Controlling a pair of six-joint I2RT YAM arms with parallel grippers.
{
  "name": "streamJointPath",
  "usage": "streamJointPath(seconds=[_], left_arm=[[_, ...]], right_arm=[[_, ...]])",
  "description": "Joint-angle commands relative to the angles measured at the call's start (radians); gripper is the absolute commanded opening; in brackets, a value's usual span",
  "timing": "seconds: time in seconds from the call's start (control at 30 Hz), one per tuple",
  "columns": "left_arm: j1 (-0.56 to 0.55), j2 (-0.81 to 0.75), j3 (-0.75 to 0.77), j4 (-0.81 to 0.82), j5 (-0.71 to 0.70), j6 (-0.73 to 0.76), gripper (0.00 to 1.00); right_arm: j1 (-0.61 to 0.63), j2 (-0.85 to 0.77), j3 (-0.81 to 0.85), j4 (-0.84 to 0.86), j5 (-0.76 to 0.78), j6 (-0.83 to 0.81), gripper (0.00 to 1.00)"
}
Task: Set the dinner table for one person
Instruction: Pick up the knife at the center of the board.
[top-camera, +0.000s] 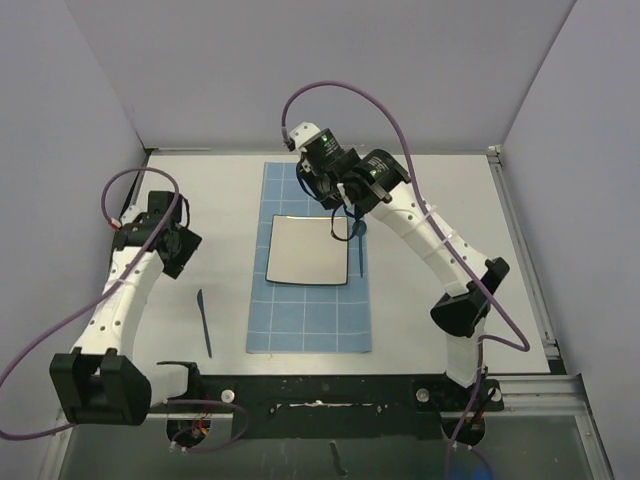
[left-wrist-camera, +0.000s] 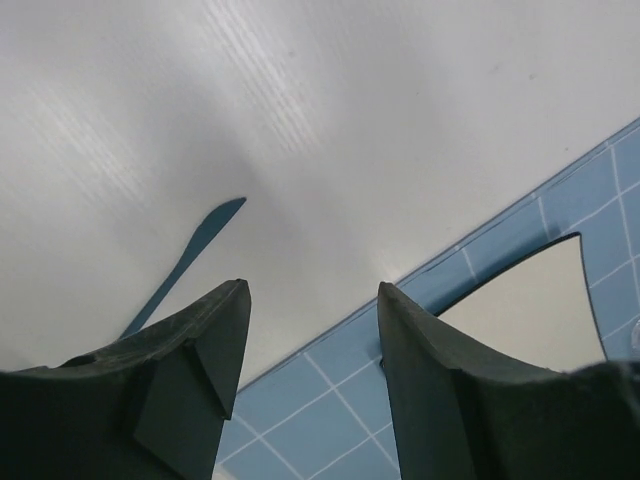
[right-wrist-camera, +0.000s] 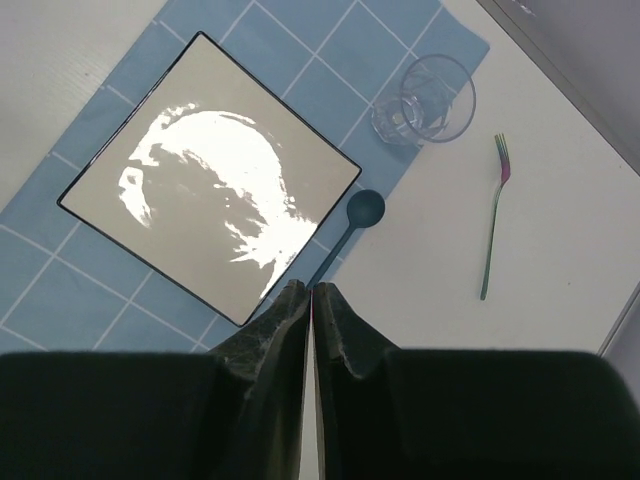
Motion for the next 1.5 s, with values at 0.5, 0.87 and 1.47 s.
streamJointPath(seconds=[0.5,0.87,1.47], left_arm=[[-0.22,-0.403,-0.491,-0.242,-0.05,-0.345,0.44],[-0.219,-0.395,-0.659,-0.015,0.053,-0.316,0.36],[-0.153,-0.047,-0.613,0.332,0.09,-0.132,0.0]], right_arm=[[0.051,-0.181,-0.13,0.094,0.046,0.041,0.09],[0.051,-0.155,-0.108,0.097,0.034,0.029,0.08],[0.048,-0.153,-0.124,0.12,0.041,0.0,0.08]])
